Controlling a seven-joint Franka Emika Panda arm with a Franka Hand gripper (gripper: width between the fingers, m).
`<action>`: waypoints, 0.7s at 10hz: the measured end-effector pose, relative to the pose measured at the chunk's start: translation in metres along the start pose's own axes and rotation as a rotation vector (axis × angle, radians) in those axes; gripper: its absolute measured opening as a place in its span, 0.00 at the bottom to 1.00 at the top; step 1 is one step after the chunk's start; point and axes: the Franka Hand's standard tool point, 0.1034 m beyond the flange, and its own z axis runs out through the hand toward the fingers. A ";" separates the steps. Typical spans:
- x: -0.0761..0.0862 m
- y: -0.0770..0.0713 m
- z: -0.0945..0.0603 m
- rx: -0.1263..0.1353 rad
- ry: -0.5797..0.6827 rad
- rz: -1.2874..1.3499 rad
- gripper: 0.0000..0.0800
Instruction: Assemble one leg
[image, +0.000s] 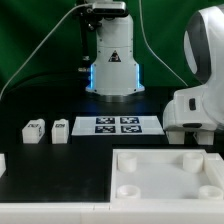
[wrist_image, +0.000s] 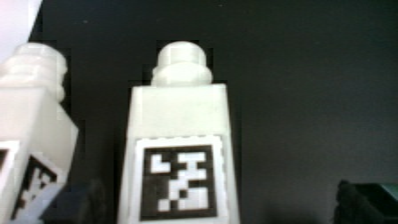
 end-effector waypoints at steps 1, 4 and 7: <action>0.000 0.000 0.001 0.000 -0.002 0.000 0.81; 0.000 0.001 0.001 0.000 -0.002 0.001 0.53; 0.000 0.001 0.001 0.000 -0.002 0.001 0.36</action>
Offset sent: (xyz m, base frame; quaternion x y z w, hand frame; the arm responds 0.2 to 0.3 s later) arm 0.0000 0.0000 0.0000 0.0000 0.0000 0.0000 1.0000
